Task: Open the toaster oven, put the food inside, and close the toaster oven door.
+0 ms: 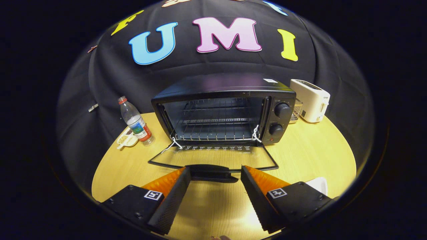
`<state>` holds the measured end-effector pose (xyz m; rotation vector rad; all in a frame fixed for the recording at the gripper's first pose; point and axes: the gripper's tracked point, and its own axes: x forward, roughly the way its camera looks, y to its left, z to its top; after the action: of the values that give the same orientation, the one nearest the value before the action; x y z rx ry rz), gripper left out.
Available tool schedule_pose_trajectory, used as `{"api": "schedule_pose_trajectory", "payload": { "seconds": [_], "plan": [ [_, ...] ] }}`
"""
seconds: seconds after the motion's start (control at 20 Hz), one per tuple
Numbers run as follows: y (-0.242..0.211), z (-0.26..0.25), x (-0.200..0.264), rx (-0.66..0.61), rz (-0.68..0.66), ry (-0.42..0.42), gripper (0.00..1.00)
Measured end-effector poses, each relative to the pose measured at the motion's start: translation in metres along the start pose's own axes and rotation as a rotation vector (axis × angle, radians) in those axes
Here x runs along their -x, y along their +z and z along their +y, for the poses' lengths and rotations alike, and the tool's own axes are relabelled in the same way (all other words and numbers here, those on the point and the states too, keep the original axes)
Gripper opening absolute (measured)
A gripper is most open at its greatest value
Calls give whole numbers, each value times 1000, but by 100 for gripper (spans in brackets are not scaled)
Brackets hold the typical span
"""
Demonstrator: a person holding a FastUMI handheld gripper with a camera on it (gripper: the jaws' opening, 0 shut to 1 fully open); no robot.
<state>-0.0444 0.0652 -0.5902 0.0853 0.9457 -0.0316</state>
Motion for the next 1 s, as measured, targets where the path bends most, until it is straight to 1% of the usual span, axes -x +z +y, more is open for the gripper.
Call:
{"api": "schedule_pose_trajectory", "payload": {
  "seconds": [0.15, 0.25, 0.3, 0.4, 0.5, 0.65, 0.8, 0.9, 0.95, 1.0],
  "plan": [
    [14, -13, 16, 25, -32, 17, 98],
    [19, -29, 35, 18, -44, 27, 98],
    [21, -44, 49, 19, -60, 16, 98],
    [33, -86, 70, 42, -90, -43, 98],
    [32, -131, 82, 43, -83, -98, 98],
    [21, -190, 95, 19, -34, -149, 98],
    [-1, -219, 104, 64, 36, -133, 97],
    [-21, -236, 107, 68, 100, -129, 89],
    [-31, -244, 102, 62, 130, -131, 88],
    [-40, -248, 102, 51, 162, -126, 86]
  ]
}}
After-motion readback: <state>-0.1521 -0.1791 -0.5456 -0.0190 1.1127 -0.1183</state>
